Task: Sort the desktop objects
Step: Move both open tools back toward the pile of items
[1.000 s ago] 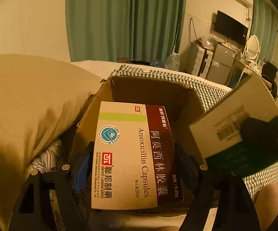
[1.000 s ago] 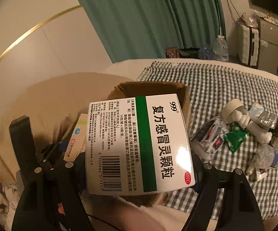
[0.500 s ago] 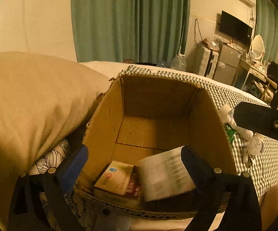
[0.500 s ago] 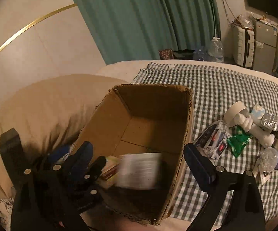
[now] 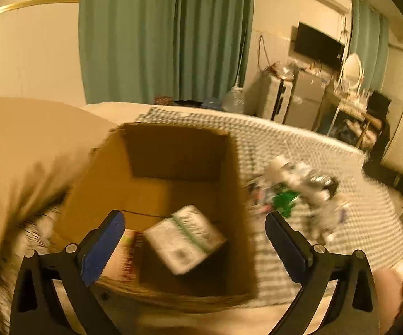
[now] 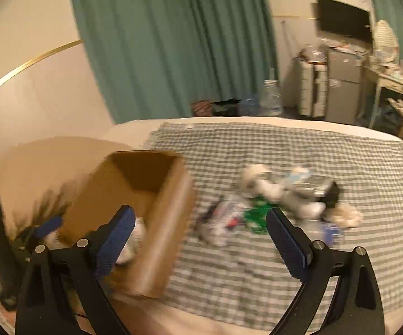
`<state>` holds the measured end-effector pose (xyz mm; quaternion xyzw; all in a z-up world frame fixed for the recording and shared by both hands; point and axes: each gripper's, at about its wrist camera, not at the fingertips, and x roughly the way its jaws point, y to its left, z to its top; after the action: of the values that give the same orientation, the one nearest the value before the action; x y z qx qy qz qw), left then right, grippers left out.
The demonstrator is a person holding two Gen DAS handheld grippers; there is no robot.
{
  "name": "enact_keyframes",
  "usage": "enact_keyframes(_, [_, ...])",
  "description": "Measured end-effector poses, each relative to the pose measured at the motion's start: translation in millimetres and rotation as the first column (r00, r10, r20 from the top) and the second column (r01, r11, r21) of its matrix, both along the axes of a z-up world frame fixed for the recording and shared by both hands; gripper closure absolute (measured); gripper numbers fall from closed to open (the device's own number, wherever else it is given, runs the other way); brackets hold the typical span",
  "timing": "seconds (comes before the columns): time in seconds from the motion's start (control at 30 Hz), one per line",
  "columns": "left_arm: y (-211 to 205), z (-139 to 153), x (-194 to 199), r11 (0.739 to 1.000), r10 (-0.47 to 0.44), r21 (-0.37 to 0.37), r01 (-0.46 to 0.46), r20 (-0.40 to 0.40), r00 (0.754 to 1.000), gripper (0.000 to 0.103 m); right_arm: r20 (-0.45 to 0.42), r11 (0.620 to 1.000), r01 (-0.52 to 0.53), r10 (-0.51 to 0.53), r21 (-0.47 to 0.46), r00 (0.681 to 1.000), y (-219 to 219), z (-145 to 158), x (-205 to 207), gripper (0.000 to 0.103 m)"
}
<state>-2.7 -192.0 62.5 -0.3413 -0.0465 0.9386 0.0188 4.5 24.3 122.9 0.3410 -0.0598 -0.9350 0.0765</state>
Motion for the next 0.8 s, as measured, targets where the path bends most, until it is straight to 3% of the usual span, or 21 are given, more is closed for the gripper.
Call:
enact_keyframes(0.13, [47.5,2.0,-2.3,0.997,-0.053,0.057,0.054,-0.01,0.999,0.0,0.027,0.994,0.104,-0.105,0.031,0.994,50.5,-17.5,5.7,0.008])
enact_keyframes(0.3, [102.8,-14.8,-5.4,0.994,-0.105,0.026,0.105,-0.006,0.994,0.0,0.067,0.984,0.176,-0.174,-0.031,0.982,95.8,-38.7,4.2,0.008])
enact_keyframes(0.63, [145.4,-77.9,-30.7,0.991,-0.122,-0.047,0.127,0.095,0.988,0.0,0.151,0.984,0.176,-0.171,-0.018,0.974,121.9,-92.2,-9.4,0.008])
enact_keyframes(0.8, [161.4,-110.8,-37.0,0.99,-0.13,-0.034,0.135,0.131,0.983,0.0,0.2,0.983,0.185,-0.178,-0.015,0.963,134.5,-116.3,-26.9,0.008])
